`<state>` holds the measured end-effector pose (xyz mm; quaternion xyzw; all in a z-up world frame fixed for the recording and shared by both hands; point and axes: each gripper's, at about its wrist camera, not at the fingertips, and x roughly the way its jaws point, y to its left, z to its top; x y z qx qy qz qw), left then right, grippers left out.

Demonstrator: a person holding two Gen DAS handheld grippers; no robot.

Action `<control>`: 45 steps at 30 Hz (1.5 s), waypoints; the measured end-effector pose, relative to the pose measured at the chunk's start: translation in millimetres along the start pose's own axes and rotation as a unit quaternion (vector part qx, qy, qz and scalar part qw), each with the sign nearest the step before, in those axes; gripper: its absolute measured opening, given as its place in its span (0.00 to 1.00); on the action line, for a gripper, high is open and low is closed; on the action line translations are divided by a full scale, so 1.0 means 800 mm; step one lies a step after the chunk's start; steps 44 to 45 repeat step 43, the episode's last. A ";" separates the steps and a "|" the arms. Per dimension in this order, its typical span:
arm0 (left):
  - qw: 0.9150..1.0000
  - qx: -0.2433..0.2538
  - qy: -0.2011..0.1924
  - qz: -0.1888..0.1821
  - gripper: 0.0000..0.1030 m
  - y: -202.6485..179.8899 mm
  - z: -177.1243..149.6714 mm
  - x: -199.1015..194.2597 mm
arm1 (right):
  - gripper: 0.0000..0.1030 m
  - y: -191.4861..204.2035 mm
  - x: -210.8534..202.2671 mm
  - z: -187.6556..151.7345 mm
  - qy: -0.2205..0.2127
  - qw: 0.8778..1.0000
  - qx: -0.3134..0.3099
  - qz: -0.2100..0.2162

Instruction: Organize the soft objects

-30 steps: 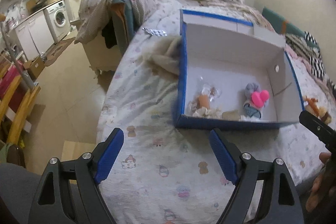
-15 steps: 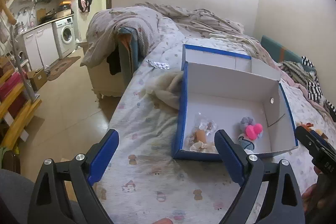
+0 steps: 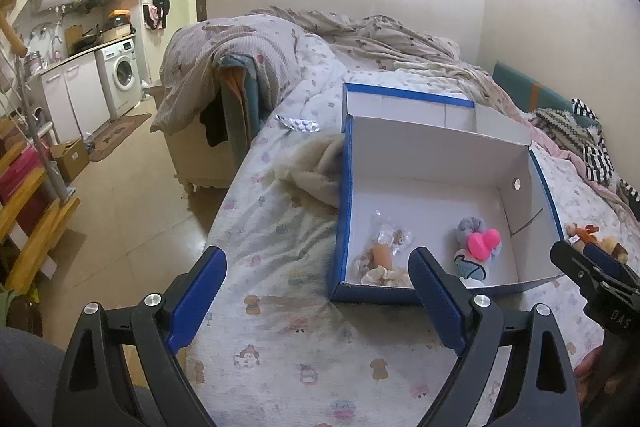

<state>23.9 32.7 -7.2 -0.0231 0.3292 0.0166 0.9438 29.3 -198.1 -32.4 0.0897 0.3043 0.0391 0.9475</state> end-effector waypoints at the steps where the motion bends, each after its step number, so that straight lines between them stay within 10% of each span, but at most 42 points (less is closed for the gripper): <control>1: 1.000 0.001 0.001 -0.001 0.89 -0.001 -0.001 0.000 | 1.00 0.000 0.000 0.000 0.000 1.000 0.000 -0.001; 45: 1.000 0.008 0.006 -0.008 0.89 -0.006 -0.005 0.004 | 1.00 0.003 0.000 0.001 -0.002 1.000 -0.002 -0.001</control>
